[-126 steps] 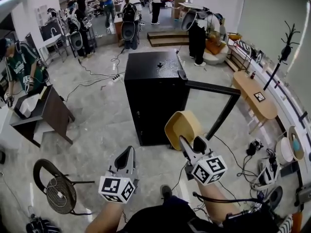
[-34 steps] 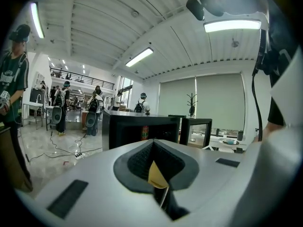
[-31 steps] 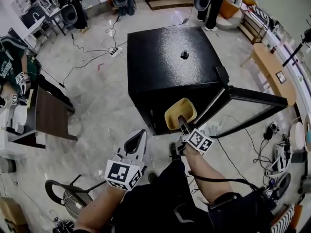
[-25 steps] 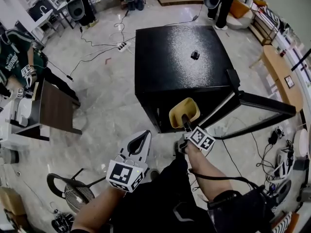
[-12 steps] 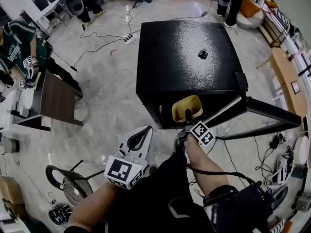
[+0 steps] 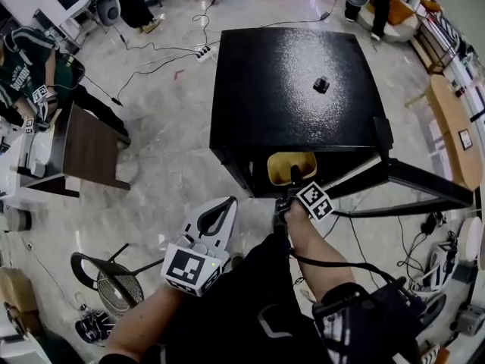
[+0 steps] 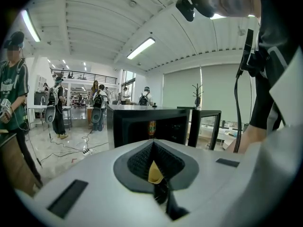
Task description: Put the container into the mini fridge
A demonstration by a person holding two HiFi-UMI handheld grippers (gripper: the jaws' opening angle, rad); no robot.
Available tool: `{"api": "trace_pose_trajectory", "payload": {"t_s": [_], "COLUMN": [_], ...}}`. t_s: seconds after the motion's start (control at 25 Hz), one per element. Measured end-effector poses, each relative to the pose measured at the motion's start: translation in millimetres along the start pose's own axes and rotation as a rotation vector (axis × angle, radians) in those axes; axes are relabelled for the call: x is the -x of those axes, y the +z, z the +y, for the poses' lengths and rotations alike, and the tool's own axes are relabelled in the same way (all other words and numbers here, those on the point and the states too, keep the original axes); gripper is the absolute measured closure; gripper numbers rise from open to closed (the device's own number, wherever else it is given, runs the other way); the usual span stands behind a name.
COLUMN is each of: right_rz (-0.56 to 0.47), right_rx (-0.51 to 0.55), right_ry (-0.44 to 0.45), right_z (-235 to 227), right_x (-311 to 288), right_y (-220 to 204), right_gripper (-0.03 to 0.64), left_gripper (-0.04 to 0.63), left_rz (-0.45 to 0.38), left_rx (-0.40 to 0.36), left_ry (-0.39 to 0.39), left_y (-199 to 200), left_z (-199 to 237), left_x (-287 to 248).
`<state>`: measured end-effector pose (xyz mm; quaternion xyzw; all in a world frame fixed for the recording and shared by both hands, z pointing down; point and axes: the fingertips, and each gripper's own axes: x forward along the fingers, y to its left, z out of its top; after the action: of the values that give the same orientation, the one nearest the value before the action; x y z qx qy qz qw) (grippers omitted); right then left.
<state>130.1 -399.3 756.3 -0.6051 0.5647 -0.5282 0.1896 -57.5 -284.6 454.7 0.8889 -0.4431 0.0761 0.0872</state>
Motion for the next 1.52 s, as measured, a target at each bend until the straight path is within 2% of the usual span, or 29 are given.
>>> {"api": "trace_pose_trajectory", "payload": {"t_s": [0.24,0.32,0.4,0.68,1.0,1.16,1.36,1.52], "right_rz": [-0.005,-0.002,-0.007,0.031,0.085,0.103,0.109,0.118], "right_rx": [-0.005,0.021,0.052,0.233,0.413,0.539,0.575,0.678], "right_ry": [-0.039,-0.043,-0.052,-0.164,-0.273,-0.320,-0.372,-0.399], "right_z": [1.2,4.0,6.9,4.0,-10.6,-12.0,-18.8,-21.3], "right_x": [-17.5,-23.0,-26.1,-29.4,-28.8,-28.7,-27.0,-25.0], "right_y": [5.1,8.0,11.9,12.2,0.3,-1.9,3.4,6.9], "right_gripper": [0.414,0.349,0.334,0.285,0.262,0.251,0.242,0.230], "left_gripper": [0.588,0.588,0.588,0.588,0.588,0.588,0.588,0.588], "left_rz": [0.009,0.009,0.012,0.015,0.018,0.019,0.023,0.022], "left_rx": [-0.002,0.002,0.004,0.009,0.022,0.025,0.020,0.016], "left_ry": [0.013,0.021,0.029,0.027,0.026,0.035,0.034,0.034], "left_y": [-4.2,-5.4,-6.3,-7.7,-11.1,-10.9,-10.3,-8.9], "left_z": [5.1,8.1,10.4,11.9,16.5,21.7,23.4,25.4], "left_x": [1.3,3.5,5.0,4.7,9.3,13.2,15.3,17.1]}}
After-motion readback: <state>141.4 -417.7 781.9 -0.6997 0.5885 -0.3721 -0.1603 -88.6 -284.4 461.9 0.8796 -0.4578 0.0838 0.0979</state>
